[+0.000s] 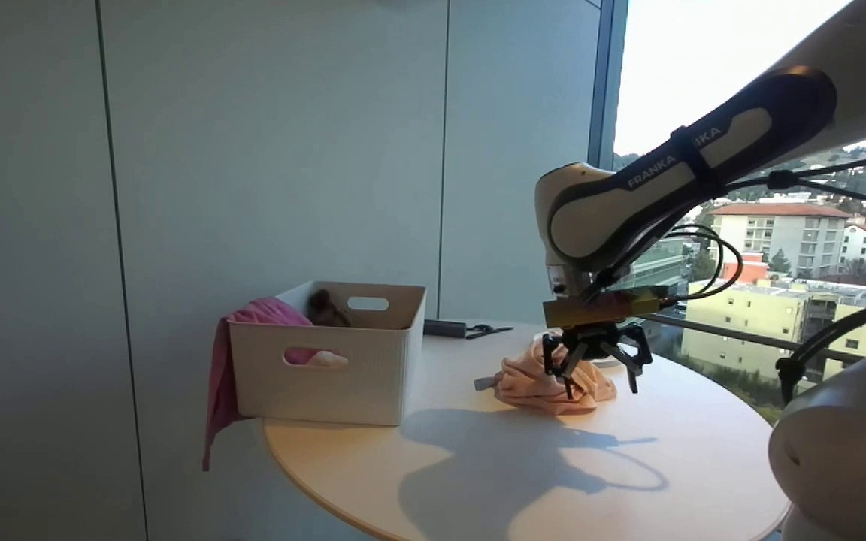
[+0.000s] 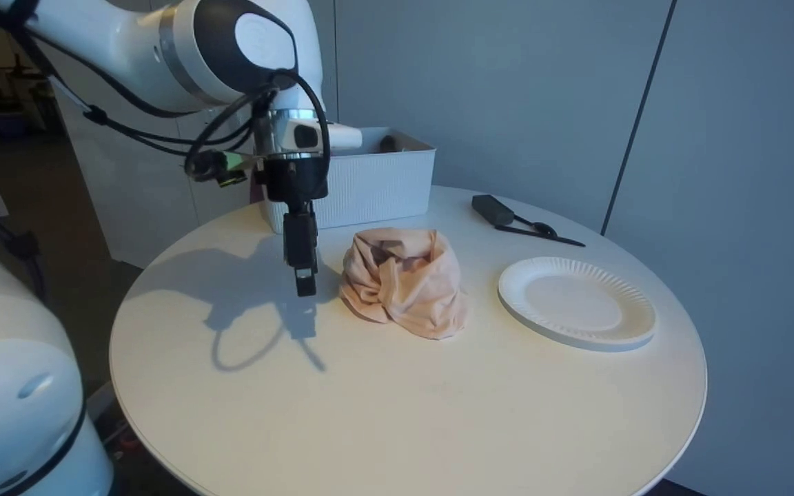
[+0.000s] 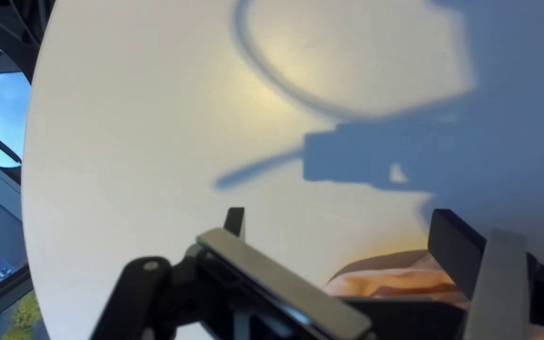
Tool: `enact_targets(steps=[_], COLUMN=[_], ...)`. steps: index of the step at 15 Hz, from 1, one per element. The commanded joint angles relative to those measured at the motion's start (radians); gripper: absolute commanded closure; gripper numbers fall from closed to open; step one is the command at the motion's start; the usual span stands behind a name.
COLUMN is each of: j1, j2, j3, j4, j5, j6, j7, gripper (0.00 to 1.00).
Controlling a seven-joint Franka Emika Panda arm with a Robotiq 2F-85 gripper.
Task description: Put the pink towel and peach t-shirt in the storage container.
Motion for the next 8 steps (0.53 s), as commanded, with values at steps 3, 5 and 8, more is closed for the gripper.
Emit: enact_targets(steps=[3,5,8], j1=[-0.002,-0.015,-0.034], j2=[-0.108,-0.088,-0.027], j3=[0.053,0.039,0.01], j4=[0.054,0.045,0.039], j5=[-0.023,-0.007,0.019], j6=[0.119,0.267,0.435], j7=[0.004,0.011,-0.016], gripper=[0.0,0.0,0.0])
